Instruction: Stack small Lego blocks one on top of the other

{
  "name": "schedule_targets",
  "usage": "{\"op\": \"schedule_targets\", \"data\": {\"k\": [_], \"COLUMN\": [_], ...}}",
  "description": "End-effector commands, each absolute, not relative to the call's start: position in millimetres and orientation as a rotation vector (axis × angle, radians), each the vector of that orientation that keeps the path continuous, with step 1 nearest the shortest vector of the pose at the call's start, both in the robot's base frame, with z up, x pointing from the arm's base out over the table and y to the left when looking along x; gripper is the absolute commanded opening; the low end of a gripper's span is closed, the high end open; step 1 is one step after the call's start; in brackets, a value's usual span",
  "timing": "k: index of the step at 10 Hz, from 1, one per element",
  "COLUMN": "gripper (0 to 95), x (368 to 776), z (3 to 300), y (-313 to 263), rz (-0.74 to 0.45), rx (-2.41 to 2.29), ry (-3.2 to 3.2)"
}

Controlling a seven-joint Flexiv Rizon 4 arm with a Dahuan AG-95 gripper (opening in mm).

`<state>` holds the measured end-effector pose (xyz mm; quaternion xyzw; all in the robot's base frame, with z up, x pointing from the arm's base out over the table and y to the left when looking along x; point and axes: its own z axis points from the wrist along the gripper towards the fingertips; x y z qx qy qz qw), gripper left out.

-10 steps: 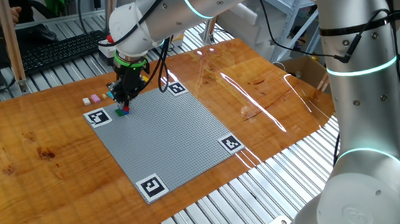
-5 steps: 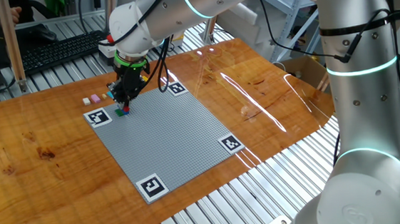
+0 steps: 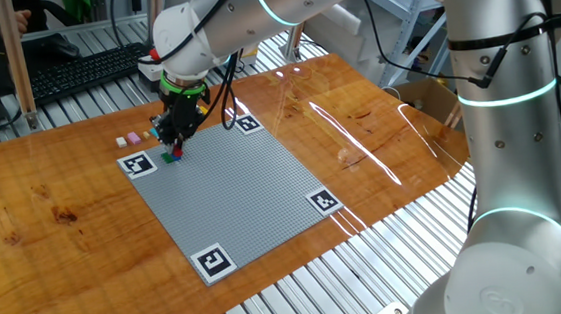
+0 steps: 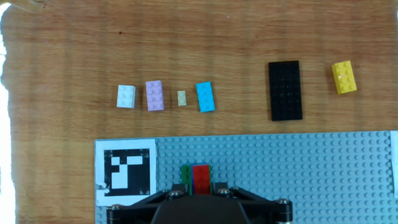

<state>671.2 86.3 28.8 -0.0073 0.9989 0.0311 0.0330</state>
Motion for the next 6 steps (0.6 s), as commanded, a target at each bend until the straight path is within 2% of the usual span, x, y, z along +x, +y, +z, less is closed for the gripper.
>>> {"op": "schedule_targets", "data": {"k": [1, 6], "gripper": [19.0, 19.0], "x": [670.8, 669.6], "z": [28.2, 29.5], "y": [86.0, 88.9], "rz": [0.095, 0.095], "rx": [-0.021, 0.003], "ry": [3.074, 3.077]}}
